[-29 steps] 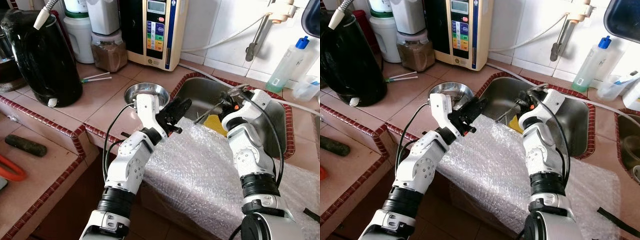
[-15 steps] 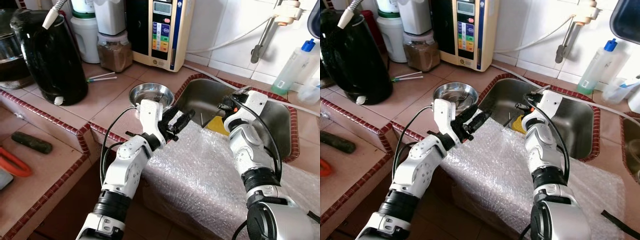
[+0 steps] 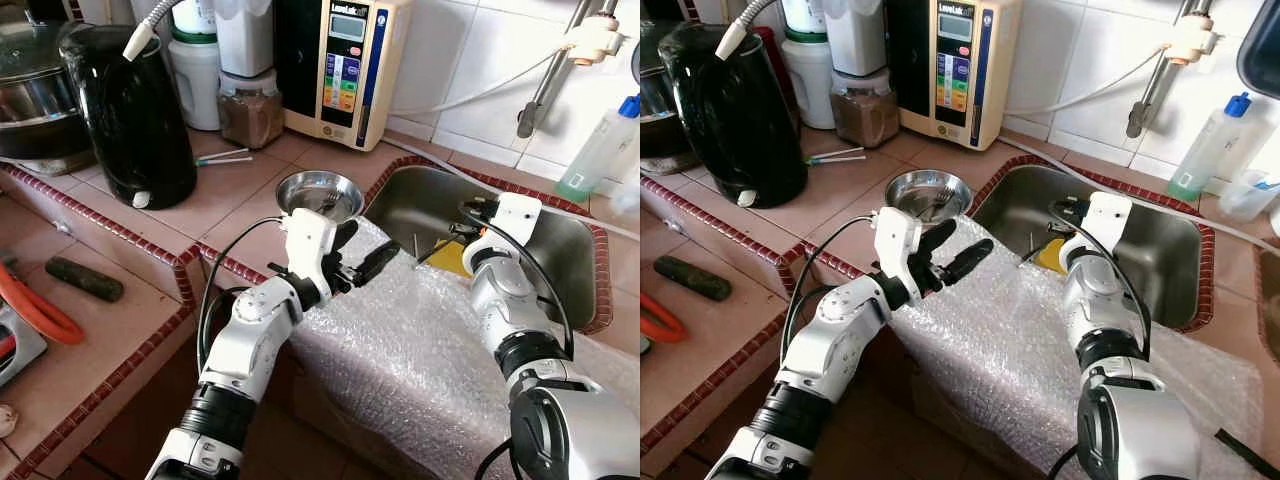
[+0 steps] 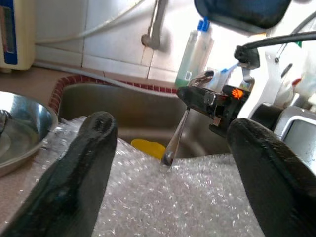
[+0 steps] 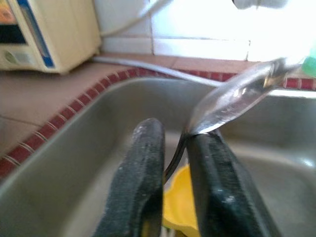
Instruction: Kitchen organization
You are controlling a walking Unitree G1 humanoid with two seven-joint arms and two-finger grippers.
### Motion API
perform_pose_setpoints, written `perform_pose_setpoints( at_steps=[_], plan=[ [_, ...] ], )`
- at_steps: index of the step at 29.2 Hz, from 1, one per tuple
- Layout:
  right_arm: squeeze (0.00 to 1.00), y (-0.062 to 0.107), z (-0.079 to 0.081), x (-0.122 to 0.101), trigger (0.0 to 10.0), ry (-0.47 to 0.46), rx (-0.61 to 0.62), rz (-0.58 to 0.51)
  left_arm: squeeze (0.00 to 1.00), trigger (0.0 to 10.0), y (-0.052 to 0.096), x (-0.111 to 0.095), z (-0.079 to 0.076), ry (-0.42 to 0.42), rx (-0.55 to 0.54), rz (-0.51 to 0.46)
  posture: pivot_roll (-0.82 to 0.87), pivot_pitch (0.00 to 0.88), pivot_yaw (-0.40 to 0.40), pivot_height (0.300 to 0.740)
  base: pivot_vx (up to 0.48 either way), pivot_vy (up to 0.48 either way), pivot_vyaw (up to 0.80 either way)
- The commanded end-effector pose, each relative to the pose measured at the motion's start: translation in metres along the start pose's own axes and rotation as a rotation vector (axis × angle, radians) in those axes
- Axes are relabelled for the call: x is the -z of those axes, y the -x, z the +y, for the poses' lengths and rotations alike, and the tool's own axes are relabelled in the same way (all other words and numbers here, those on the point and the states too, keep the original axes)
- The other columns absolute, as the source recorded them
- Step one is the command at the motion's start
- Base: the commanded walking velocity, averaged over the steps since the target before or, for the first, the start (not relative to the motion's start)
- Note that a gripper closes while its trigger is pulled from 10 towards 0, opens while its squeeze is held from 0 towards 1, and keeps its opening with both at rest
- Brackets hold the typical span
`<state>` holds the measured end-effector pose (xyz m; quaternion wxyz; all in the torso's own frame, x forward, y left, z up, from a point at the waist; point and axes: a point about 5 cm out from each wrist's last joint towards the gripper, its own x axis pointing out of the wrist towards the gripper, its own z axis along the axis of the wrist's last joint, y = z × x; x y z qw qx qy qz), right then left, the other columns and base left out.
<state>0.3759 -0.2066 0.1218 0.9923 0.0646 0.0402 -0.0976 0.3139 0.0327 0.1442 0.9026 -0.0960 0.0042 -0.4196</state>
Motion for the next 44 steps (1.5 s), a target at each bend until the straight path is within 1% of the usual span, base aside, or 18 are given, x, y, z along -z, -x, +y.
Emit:
perform_pose_setpoints(
  at_steps=[1, 8, 10, 11, 19, 25, 29, 32, 33, 34, 35, 38, 41, 44],
  plan=[
    [1.0, 0.008, -0.013, 0.026, 10.0, 0.056, 0.051, 0.106, 1.0, 10.0, -0.002, -0.003, -0.002, -0.022, 0.0, -0.005, 0.11, 0.0, -0.04, 0.74, 0.0, 0.0, 0.0],
    [1.0, 0.01, -0.02, 0.029, 10.0, 0.077, 0.091, 0.113, 1.0, 10.0, -0.004, -0.003, 0.0, -0.032, -0.036, 0.004, 0.1, 0.0, -0.037, 0.74, 0.0, 0.0, 0.0],
    [1.0, 0.01, -0.021, 0.029, 10.0, 0.058, 0.094, 0.114, 1.0, 10.0, -0.004, -0.002, 0.002, -0.027, -0.052, 0.002, 0.1, 0.0, -0.035, 0.74, 0.0, 0.0, 0.0],
    [1.0, 0.01, -0.023, 0.028, 10.0, 0.076, 0.102, 0.112, 1.0, 10.0, -0.004, -0.001, 0.002, -0.025, -0.057, 0.006, 0.09, 0.0, -0.033, 0.74, 0.0, 0.0, 0.0],
    [1.0, 0.011, -0.031, 0.03, 10.0, 0.073, 0.13, 0.128, 1.0, 10.0, -0.008, 0.001, 0.003, -0.032, -0.087, 0.011, 0.08, 0.0, -0.03, 0.74, 0.0, 0.0, 0.0],
    [1.0, 0.012, -0.035, 0.033, 10.0, 0.065, 0.141, 0.146, 1.0, 10.0, -0.011, 0.002, 0.002, -0.008, -0.092, 0.011, 0.07, 0.0, -0.028, 0.74, 0.0, 0.0, 0.0],
    [1.0, 0.013, -0.036, 0.035, 10.0, 0.06, 0.146, 0.162, 1.0, 10.0, -0.012, 0.003, 0.004, -0.027, -0.117, 0.025, 0.07, 0.0, -0.025, 0.74, 0.0, 0.0, 0.0],
    [1.0, 0.014, -0.035, 0.041, 10.0, 0.074, 0.135, 0.214, 1.0, 10.0, -0.012, 0.005, 0.007, -0.052, -0.162, 0.049, 0.07, 0.0, -0.026, 0.74, 0.0, 0.0, 0.0],
    [1.0, 0.015, -0.035, 0.045, 10.0, 0.057, 0.135, 0.243, 1.0, 10.0, -0.013, 0.006, 0.008, -0.056, -0.179, 0.062, 0.07, 0.0, -0.024, 0.74, 0.0, 0.0, 0.0],
    [1.0, 0.016, -0.035, 0.048, 10.0, 0.017, 0.138, 0.268, 1.0, 10.0, -0.013, 0.006, 0.01, -0.062, -0.194, 0.074, 0.07, 0.0, -0.025, 0.74, 0.0, 0.0, 0.0],
    [1.0, 0.016, -0.035, 0.048, 10.0, 0.013, 0.14, 0.272, 1.0, 10.0, -0.013, 0.006, 0.01, -0.067, -0.195, 0.075, 0.07, 0.0, -0.025, 0.74, 0.0, 0.0, 0.0],
    [1.0, 0.016, -0.036, 0.048, 10.0, 0.024, 0.129, 0.283, 1.0, 10.0, -0.014, 0.006, 0.01, -0.072, -0.195, 0.073, 0.07, 0.0, -0.026, 0.74, 0.0, 0.0, 0.0],
    [1.0, 0.016, -0.037, 0.051, 10.0, 0.041, 0.095, 0.334, 1.0, 10.0, -0.014, 0.008, 0.009, -0.075, -0.197, 0.083, 0.07, 0.0, -0.027, 0.74, 0.0, 0.0, 0.0],
    [1.0, 0.016, -0.038, 0.051, 10.0, 0.053, 0.077, 0.353, 1.0, 10.0, -0.014, 0.01, 0.009, -0.085, -0.2, 0.093, 0.06, 0.0, -0.024, 0.74, 0.0, 0.0, 0.0]
  ],
)
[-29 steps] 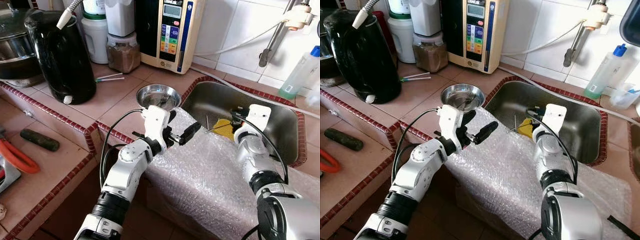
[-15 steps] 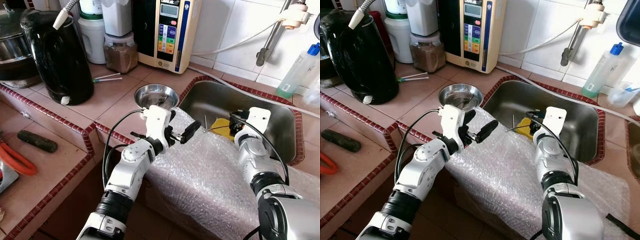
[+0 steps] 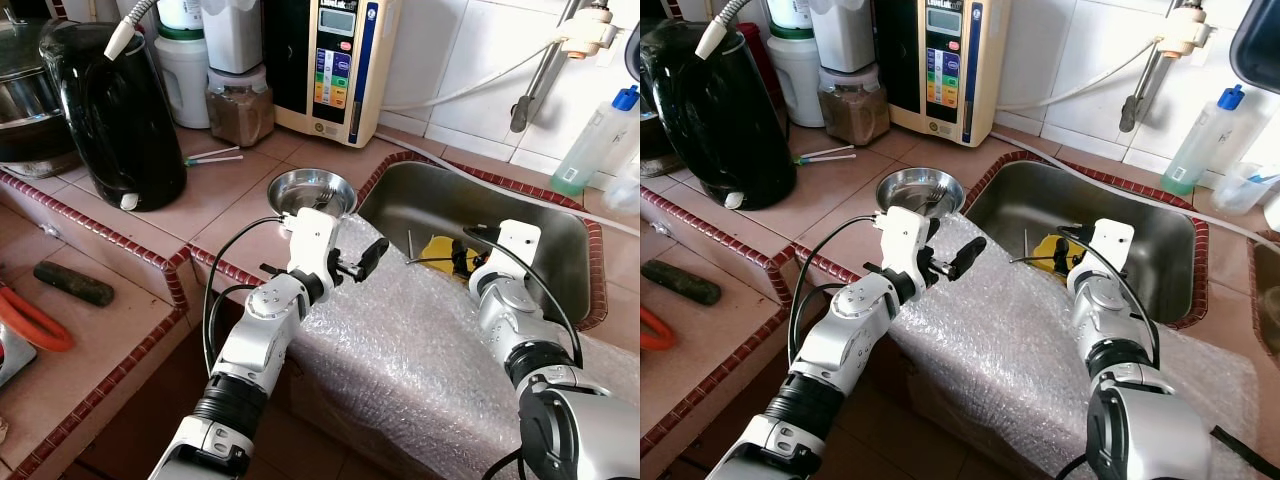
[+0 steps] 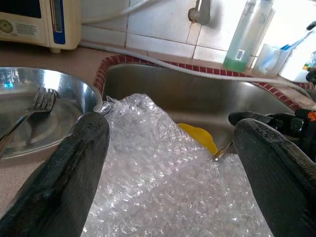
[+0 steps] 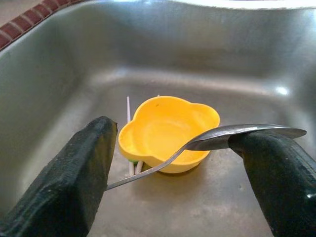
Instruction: Kitchen organization
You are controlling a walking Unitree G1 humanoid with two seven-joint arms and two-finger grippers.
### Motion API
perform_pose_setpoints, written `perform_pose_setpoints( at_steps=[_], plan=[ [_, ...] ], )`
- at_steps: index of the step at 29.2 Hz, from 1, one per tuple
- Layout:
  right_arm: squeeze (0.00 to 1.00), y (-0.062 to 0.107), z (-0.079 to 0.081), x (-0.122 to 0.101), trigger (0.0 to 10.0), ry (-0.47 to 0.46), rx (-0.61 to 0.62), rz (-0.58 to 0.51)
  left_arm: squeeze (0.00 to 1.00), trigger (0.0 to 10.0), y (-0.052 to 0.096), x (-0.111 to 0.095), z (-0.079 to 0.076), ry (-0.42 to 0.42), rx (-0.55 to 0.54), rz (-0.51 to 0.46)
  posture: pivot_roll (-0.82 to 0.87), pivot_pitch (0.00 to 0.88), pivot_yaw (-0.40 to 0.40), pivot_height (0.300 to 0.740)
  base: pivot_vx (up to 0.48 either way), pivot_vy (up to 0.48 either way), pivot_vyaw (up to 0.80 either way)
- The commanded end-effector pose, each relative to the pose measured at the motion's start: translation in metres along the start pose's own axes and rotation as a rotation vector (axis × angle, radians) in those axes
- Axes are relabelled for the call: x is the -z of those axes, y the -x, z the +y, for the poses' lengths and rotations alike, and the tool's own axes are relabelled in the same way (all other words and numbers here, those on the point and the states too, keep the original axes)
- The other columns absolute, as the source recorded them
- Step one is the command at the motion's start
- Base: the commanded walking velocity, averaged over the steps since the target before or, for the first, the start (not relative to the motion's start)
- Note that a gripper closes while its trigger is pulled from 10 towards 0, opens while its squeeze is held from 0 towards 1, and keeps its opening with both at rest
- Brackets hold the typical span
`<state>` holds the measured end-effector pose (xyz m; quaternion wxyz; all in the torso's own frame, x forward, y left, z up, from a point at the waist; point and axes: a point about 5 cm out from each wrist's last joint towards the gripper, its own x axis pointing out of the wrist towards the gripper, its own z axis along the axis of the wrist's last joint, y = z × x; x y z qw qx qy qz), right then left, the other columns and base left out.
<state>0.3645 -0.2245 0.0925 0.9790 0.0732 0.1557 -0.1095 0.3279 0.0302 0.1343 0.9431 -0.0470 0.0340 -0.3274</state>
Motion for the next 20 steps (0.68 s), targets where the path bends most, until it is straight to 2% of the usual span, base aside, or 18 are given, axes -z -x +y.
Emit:
perform_pose_setpoints(
  at_steps=[1, 2, 3, 4, 5, 6, 9, 11, 14, 16, 19, 20],
  plan=[
    [1.0, 0.005, -0.014, 0.026, 10.0, 0.072, 0.016, 0.132, 1.0, 10.0, -0.003, 0.001, -0.003, -0.019, 0.005, 0.018, 0.06, 0.0, -0.023, 0.74, 0.0, 0.0, 0.0],
    [1.0, 0.005, -0.013, 0.027, 10.0, 0.091, -0.003, 0.14, 0.67, 10.0, -0.003, 0.001, -0.003, -0.021, 0.004, 0.019, 0.06, 0.0, -0.022, 0.74, 0.0, 0.0, 0.0],
    [1.0, 0.005, -0.017, 0.024, 10.0, 0.124, 0.018, 0.13, 0.67, 10.0, -0.004, 0.001, -0.003, -0.019, -0.004, 0.023, 0.06, 0.0, -0.02, 0.74, 0.0, 0.0, 0.0],
    [1.0, 0.004, -0.016, 0.022, 10.0, 0.155, -0.019, 0.117, 0.0, 10.0, -0.005, 0.0, -0.002, -0.023, -0.007, 0.027, 0.06, 0.0, -0.018, 0.74, 0.0, 0.0, 0.0],
    [1.0, 0.004, -0.015, 0.021, 10.0, 0.162, -0.034, 0.116, 0.0, 10.0, -0.005, -0.001, -0.002, -0.024, -0.007, 0.028, 0.06, 0.0, -0.018, 0.74, 0.0, 0.0, 0.0],
    [1.0, 0.005, -0.015, 0.024, 10.0, 0.226, -0.035, 0.138, 0.0, 10.0, -0.007, -0.001, -0.001, 0.005, -0.007, 0.032, 0.06, 0.0, -0.017, 0.74, 0.0, 0.0, 0.0],
    [1.0, 0.005, -0.017, 0.025, 10.0, 0.218, -0.021, 0.147, 0.0, 10.0, -0.008, -0.002, -0.001, 0.031, -0.003, 0.046, 0.06, 0.0, -0.015, 0.74, 0.0, 0.0, 0.0],
    [1.0, 0.007, -0.014, 0.033, 10.0, 0.247, -0.073, 0.205, 0.0, 10.0, -0.008, -0.004, 0.006, 0.072, -0.04, 0.044, 0.05, 0.0, -0.012, 0.74, 0.0, 0.0, 0.0],
    [1.0, 0.007, -0.014, 0.036, 10.0, 0.262, -0.093, 0.227, 0.0, 10.0, -0.008, -0.005, 0.008, 0.074, -0.048, 0.036, 0.06, 0.0, -0.013, 0.74, 0.0, 0.0, 0.0],
    [1.0, 0.009, -0.008, 0.043, 10.0, 0.311, -0.174, 0.284, 0.0, 10.0, -0.008, -0.005, 0.012, 0.028, -0.069, 0.028, 0.06, 0.0, -0.015, 0.74, 0.0, 0.0, 0.0],
    [1.0, 0.009, -0.008, 0.04, 10.0, 0.34, -0.19, 0.274, 0.0, 10.0, -0.008, -0.004, 0.011, 0.023, -0.06, 0.04, 0.06, 0.0, -0.015, 0.74, 0.0, 0.0, 0.0],
    [0.91, 0.008, -0.009, 0.037, 10.0, 0.336, -0.178, 0.262, 0.0, 10.0, -0.008, -0.003, 0.01, 0.028, -0.051, 0.042, 0.06, 0.0, -0.015, 0.74, 0.0, 0.0, 0.0]
  ],
)
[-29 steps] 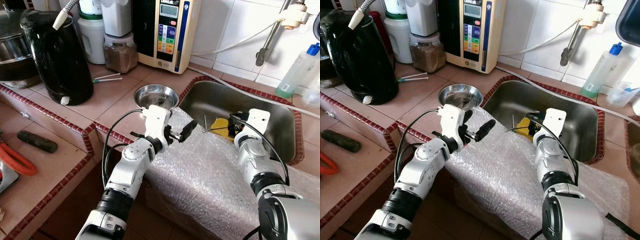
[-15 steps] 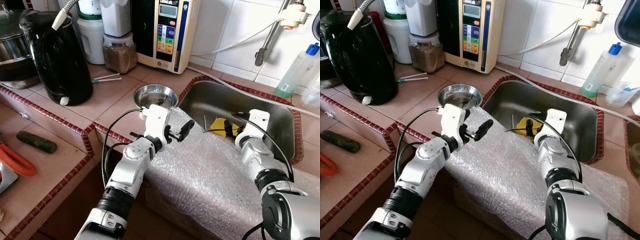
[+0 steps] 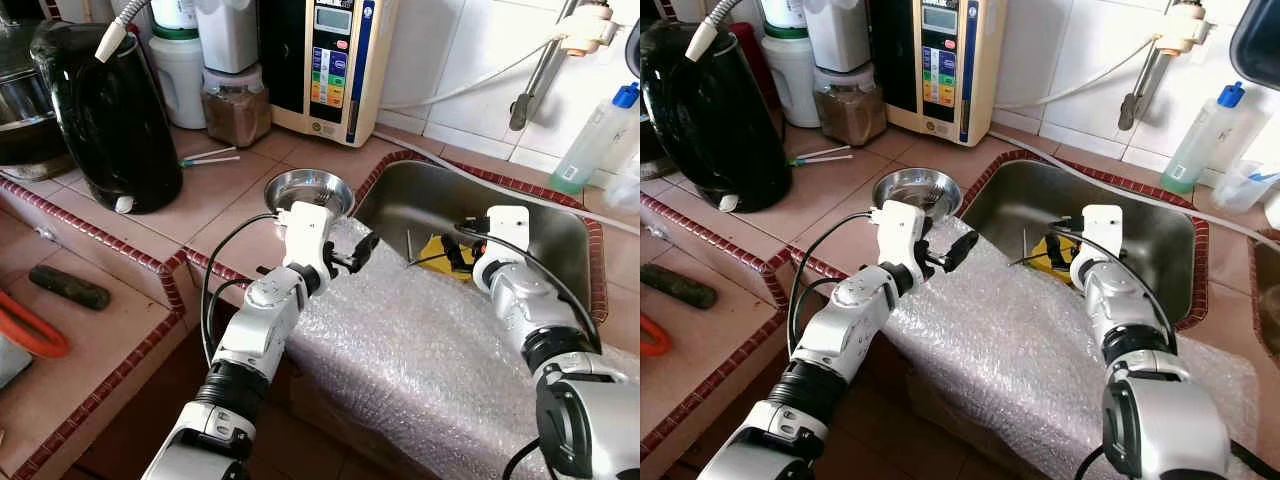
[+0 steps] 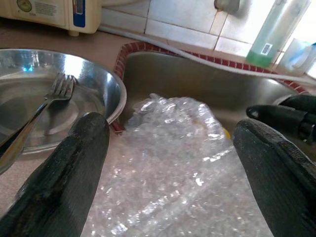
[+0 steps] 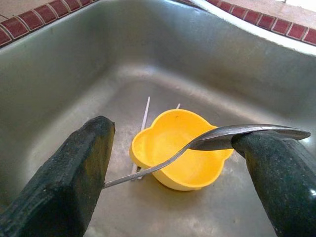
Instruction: Kitchen organization
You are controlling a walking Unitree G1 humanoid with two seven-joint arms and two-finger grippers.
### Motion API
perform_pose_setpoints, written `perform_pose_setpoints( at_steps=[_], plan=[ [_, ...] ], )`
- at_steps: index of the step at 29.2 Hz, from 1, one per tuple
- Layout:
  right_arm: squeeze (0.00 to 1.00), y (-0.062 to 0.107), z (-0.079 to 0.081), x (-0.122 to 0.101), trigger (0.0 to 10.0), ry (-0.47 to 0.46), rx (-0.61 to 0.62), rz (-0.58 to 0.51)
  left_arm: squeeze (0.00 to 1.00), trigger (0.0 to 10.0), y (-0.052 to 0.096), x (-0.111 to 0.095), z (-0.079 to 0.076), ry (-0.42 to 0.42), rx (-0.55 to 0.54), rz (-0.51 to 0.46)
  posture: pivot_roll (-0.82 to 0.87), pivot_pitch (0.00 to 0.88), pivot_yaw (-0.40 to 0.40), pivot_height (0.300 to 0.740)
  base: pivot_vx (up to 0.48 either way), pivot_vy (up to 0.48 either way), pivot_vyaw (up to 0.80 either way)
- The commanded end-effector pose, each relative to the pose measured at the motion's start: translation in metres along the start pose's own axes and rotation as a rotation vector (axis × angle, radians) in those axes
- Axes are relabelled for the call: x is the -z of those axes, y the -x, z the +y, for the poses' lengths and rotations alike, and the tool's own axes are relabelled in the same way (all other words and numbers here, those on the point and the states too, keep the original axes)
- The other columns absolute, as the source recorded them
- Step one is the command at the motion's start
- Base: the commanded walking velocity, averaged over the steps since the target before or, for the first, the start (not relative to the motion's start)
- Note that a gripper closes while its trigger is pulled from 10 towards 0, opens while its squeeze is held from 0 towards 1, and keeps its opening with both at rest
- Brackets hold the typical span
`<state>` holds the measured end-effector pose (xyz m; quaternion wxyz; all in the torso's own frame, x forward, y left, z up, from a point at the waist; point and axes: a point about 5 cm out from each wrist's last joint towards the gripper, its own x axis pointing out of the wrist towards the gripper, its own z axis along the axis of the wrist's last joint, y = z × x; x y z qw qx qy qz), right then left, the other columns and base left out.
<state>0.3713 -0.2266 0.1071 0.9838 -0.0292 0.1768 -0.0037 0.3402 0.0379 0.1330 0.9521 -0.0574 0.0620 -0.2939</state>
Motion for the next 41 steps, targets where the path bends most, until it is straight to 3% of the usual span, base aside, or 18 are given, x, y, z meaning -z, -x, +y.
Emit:
perform_pose_setpoints(
  at_steps=[1, 4, 5, 6, 7, 8, 16, 17, 23, 24, 25, 27, 33, 35, 36, 37, 39, 41],
  plan=[
    [0.0, 0.008, 0.003, 0.052, 10.0, 0.075, -0.024, 0.227, 0.0, 10.0, -0.003, -0.003, -0.004, -0.009, 0.024, 0.002, 0.06, 0.0, -0.014, 0.74, 0.0, 0.0, 0.0],
    [0.0, 0.008, 0.003, 0.051, 10.0, 0.098, -0.056, 0.232, 0.0, 10.0, -0.003, -0.002, -0.006, -0.008, 0.041, 0.011, 0.06, 0.0, -0.015, 0.74, 0.0, 0.0, 0.0],
    [0.42, 0.008, 0.007, 0.053, 10.0, 0.132, -0.112, 0.248, 0.0, 10.0, -0.003, -0.001, -0.007, -0.01, 0.05, 0.02, 0.06, 0.0, -0.013, 0.74, 0.0, 0.0, 0.0],
    [0.55, 0.009, 0.009, 0.054, 10.0, 0.154, -0.138, 0.257, 0.0, 10.0, -0.003, 0.0, -0.008, -0.01, 0.06, 0.027, 0.06, 0.0, -0.013, 0.74, 0.0, 0.0, 0.0],
    [0.55, 0.009, 0.009, 0.054, 10.0, 0.154, -0.138, 0.257, 0.0, 10.0, -0.003, 0.0, -0.008, -0.01, 0.06, 0.027, 0.06, 0.0, -0.013, 0.74, 0.0, 0.0, 0.0],
    [1.0, 0.009, 0.006, 0.052, 10.0, 0.153, -0.115, 0.253, 0.0, 10.0, -0.003, 0.0, -0.009, -0.013, 0.07, 0.029, 0.06, 0.0, -0.012, 0.74, 0.0, 0.0, 0.0],
    [1.0, 0.009, -0.003, 0.047, 10.0, 0.194, -0.055, 0.206, 0.0, 10.0, -0.004, -0.002, -0.008, -0.017, 0.069, 0.025, 0.05, 0.0, -0.005, 0.74, 0.0, 0.0, 0.0],
    [0.31, 0.009, -0.006, 0.044, 10.0, 0.172, -0.031, 0.184, 0.0, 10.0, -0.005, -0.003, -0.007, -0.022, 0.063, 0.017, 0.05, 0.0, -0.005, 0.74, 0.0, 0.0, 0.0],
    [0.35, 0.008, 0.002, 0.044, 10.0, 0.154, -0.086, 0.161, 0.0, 10.0, -0.005, -0.002, -0.009, -0.033, 0.065, 0.018, 0.05, 0.0, -0.01, 0.74, 0.0, 0.0, 0.0],
    [0.32, 0.006, 0.004, 0.035, 10.0, 0.055, -0.086, 0.108, 0.0, 10.0, -0.005, -0.002, -0.01, -0.035, 0.067, 0.018, 0.05, 0.0, -0.01, 0.74, 0.0, 0.0, 0.0],
    [0.08, 0.004, 0.005, 0.022, 10.0, -0.068, -0.093, 0.022, 0.0, 10.0, -0.005, -0.002, -0.01, -0.039, 0.067, 0.016, 0.05, 0.0, -0.011, 0.74, 0.0, 0.0, 0.0],
    [0.0, 0.003, 0.005, 0.011, 10.0, -0.101, -0.105, -0.049, 0.0, 10.0, -0.005, -0.002, -0.01, -0.04, 0.065, 0.013, 0.05, 0.0, -0.013, 0.74, 0.0, 0.0, 0.0],
    [0.0, 0.003, 0.007, 0.001, 10.0, -0.065, -0.123, -0.106, 0.0, 10.0, -0.005, -0.001, -0.008, -0.045, 0.057, 0.013, 0.05, 0.0, -0.014, 0.74, 0.0, 0.0, 0.0],
    [0.0, 0.003, 0.006, 0.007, 10.0, -0.008, -0.119, -0.063, 0.0, 10.0, -0.005, -0.001, -0.008, -0.046, 0.057, 0.015, 0.05, 0.0, -0.015, 0.74, 0.0, 0.0, 0.0],
    [0.0, 0.004, 0.006, 0.014, 10.0, 0.128, -0.119, -0.007, 0.0, 10.0, -0.005, -0.001, -0.008, -0.046, 0.058, 0.014, 0.05, 0.0, -0.016, 0.74, 0.0, 0.0, 0.0],
    [0.0, 0.005, 0.005, 0.023, 10.0, 0.405, -0.127, 0.054, 0.0, 10.0, -0.005, -0.001, -0.009, -0.048, 0.059, 0.013, 0.05, 0.0, -0.015, 0.74, 0.0, 0.0, 0.0],
    [0.0, 0.006, 0.005, 0.025, 10.0, 0.621, -0.143, 0.058, 0.0, 10.0, -0.005, -0.001, -0.009, -0.049, 0.061, 0.012, 0.04, 0.0, -0.014, 0.74, 0.0, 0.0, 0.0],
    [0.0, 0.006, 0.003, 0.02, 10.0, 0.609, -0.12, 0.022, 0.0, 10.0, -0.005, 0.0, -0.01, -0.05, 0.062, 0.013, 0.04, 0.0, -0.014, 0.74, 0.0, 0.0, 0.0]
  ],
)
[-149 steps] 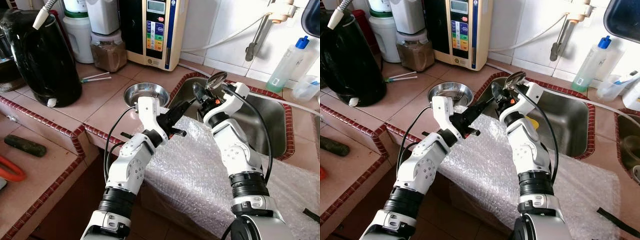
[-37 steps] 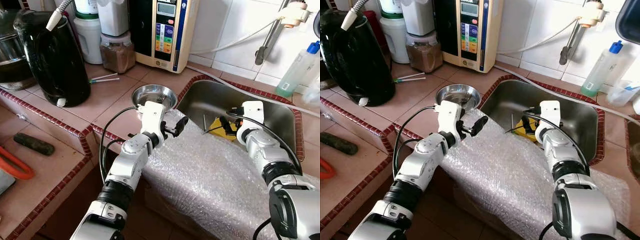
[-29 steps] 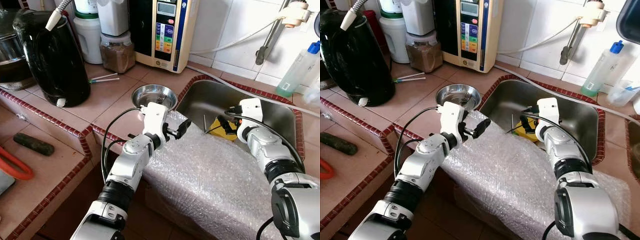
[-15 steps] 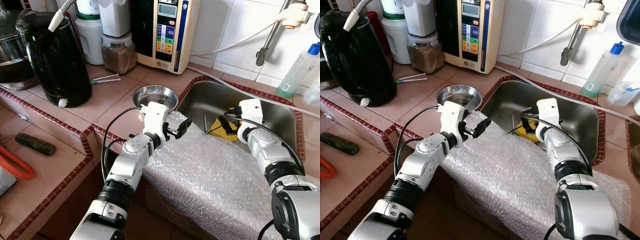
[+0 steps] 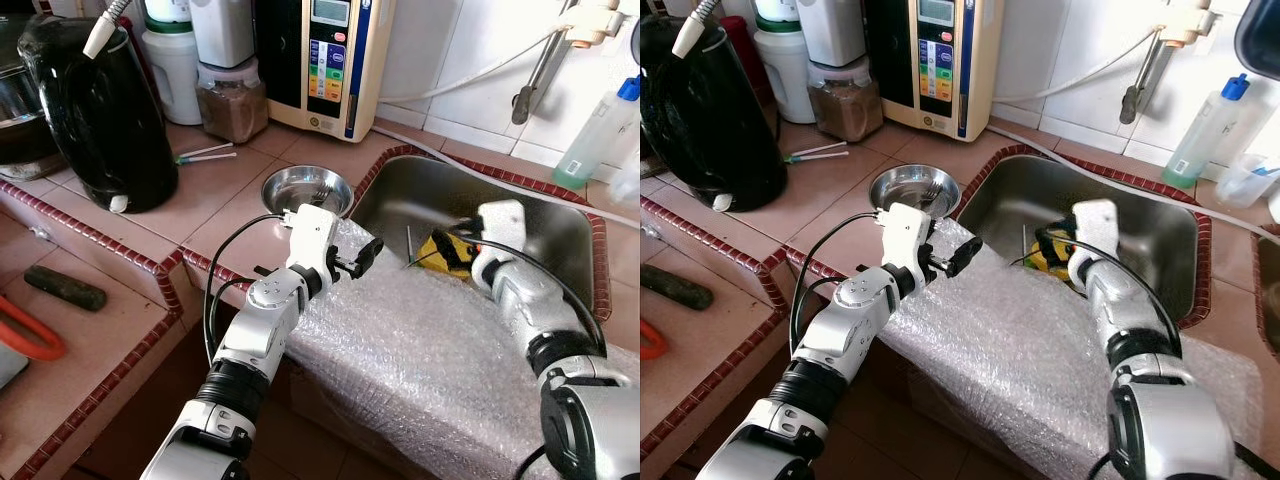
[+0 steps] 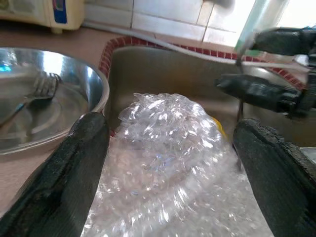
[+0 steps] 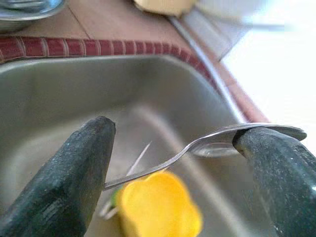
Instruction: Kitchen organization
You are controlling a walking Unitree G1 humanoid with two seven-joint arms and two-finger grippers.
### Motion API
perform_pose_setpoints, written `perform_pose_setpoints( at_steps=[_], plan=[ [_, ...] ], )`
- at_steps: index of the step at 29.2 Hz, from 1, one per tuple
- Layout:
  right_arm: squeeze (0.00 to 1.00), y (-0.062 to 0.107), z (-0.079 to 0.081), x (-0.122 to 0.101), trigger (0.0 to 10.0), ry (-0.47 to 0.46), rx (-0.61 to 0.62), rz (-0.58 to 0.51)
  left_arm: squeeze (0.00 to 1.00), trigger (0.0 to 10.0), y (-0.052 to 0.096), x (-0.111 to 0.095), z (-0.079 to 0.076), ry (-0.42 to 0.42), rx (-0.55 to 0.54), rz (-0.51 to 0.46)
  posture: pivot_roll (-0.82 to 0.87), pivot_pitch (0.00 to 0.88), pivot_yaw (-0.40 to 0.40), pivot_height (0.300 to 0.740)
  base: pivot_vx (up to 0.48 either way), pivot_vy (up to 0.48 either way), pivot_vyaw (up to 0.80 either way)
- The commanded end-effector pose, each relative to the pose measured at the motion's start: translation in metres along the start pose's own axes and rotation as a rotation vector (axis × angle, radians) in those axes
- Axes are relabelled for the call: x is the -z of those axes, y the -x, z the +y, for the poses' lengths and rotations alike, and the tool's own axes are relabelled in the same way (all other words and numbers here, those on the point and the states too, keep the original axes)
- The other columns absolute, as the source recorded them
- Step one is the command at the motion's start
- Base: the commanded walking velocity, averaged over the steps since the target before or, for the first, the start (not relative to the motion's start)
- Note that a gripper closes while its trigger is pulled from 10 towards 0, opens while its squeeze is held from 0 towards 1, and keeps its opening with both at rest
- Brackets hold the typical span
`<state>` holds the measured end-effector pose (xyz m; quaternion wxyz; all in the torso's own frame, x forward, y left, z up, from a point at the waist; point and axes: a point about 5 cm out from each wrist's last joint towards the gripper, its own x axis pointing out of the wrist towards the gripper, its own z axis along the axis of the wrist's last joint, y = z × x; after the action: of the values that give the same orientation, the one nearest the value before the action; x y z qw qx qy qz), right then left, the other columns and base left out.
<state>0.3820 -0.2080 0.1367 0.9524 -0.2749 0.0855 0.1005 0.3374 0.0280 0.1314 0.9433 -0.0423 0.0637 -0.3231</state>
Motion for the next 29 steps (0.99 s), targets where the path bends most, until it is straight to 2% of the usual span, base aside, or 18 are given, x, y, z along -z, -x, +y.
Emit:
perform_pose_setpoints(
  at_steps=[1, 2, 6, 10, 11, 12, 13, 14, 15, 16, 17, 18, 26, 27, 29],
  plan=[
    [0.0, 0.014, 0.012, 0.046, 10.0, 0.033, -0.036, 0.166, 0.0, 10.0, -0.002, -0.003, 0.0, -0.02, 0.003, -0.004, 0.04, 0.0, -0.014, 0.74, 0.0, 0.0, 0.0],
    [0.0, 0.012, 0.008, 0.039, 10.0, -0.012, -0.012, 0.117, 0.0, 10.0, -0.002, -0.003, -0.001, -0.019, 0.005, -0.004, 0.04, 0.0, -0.014, 0.74, 0.0, 0.0, 0.0],
    [0.0, 0.011, 0.002, 0.03, 10.0, -0.123, 0.055, 0.043, 0.0, 10.0, -0.003, -0.006, -0.002, -0.016, 0.003, -0.019, 0.04, 0.0, -0.013, 0.74, 0.0, 0.0, 0.0],
    [0.0, 0.011, -0.002, 0.029, 10.0, -0.157, 0.114, 0.023, 0.0, 10.0, -0.004, -0.01, 0.0, -0.019, -0.015, -0.047, 0.04, 0.0, -0.011, 0.74, 0.0, 0.0, 0.0],
    [0.0, 0.012, -0.006, 0.03, 10.0, -0.219, 0.162, 0.018, 0.0, 10.0, -0.004, -0.013, 0.002, -0.012, -0.025, -0.062, 0.04, 0.0, -0.01, 0.74, 0.0, 0.0, 0.0],
    [0.0, 0.012, -0.006, 0.03, 10.0, -0.219, 0.162, 0.018, 0.0, 10.0, -0.004, -0.013, 0.002, -0.012, -0.025, -0.062, 0.04, 0.0, -0.01, 0.74, 0.0, 0.0, 0.0],
    [0.0, 0.014, -0.015, 0.028, 10.0, -0.343, 0.236, -0.027, 0.0, 10.0, -0.003, -0.015, 0.004, -0.007, -0.035, -0.074, 0.04, 0.0, -0.009, 0.74, 0.0, 0.0, 0.0],
    [0.0, 0.014, -0.015, 0.028, 10.0, -0.343, 0.236, -0.027, 0.0, 10.0, -0.003, -0.015, 0.004, -0.007, -0.035, -0.074, 0.04, 0.0, -0.009, 0.74, 0.0, 0.0, 0.0],
    [0.0, 0.015, -0.021, 0.024, 10.0, -0.458, 0.273, -0.076, 0.0, 10.0, -0.003, -0.016, 0.005, -0.005, -0.04, -0.078, 0.04, 0.0, -0.009, 0.74, 0.0, 0.0, 0.0],
    [0.0, 0.015, -0.021, 0.024, 10.0, -0.458, 0.273, -0.076, 0.0, 10.0, -0.003, -0.016, 0.005, -0.005, -0.04, -0.078, 0.04, 0.0, -0.009, 0.74, 0.0, 0.0, 0.0],
    [0.0, 0.015, -0.024, 0.022, 10.0, -0.546, 0.28, -0.116, 0.0, 10.0, -0.003, -0.015, 0.005, -0.006, -0.04, -0.076, 0.04, 0.0, -0.007, 0.74, 0.0, 0.0, 0.0],
    [0.0, 0.015, -0.025, 0.021, 10.0, -0.578, 0.281, -0.13, 0.0, 10.0, -0.003, -0.015, 0.005, -0.007, -0.041, -0.075, 0.04, 0.0, -0.007, 0.74, 0.0, 0.0, 0.0],
    [0.0, 0.015, -0.024, 0.023, 10.0, -0.644, 0.268, -0.132, 0.0, 10.0, -0.005, -0.014, 0.003, -0.01, -0.038, -0.075, 0.04, 0.0, -0.009, 0.74, 0.0, 0.0, 0.0],
    [0.0, 0.014, -0.021, 0.024, 10.0, -0.724, 0.248, -0.129, 0.0, 10.0, -0.005, -0.014, 0.003, -0.011, -0.039, -0.075, 0.04, 0.0, -0.01, 0.74, 0.0, 0.0, 0.0],
    [0.0, 0.013, -0.023, 0.022, 10.0, -0.765, 0.249, -0.15, 0.0, 10.0, -0.005, -0.014, 0.003, -0.011, -0.04, -0.076, 0.04, 0.0, -0.01, 0.74, 0.0, 0.0, 0.0]
  ],
)
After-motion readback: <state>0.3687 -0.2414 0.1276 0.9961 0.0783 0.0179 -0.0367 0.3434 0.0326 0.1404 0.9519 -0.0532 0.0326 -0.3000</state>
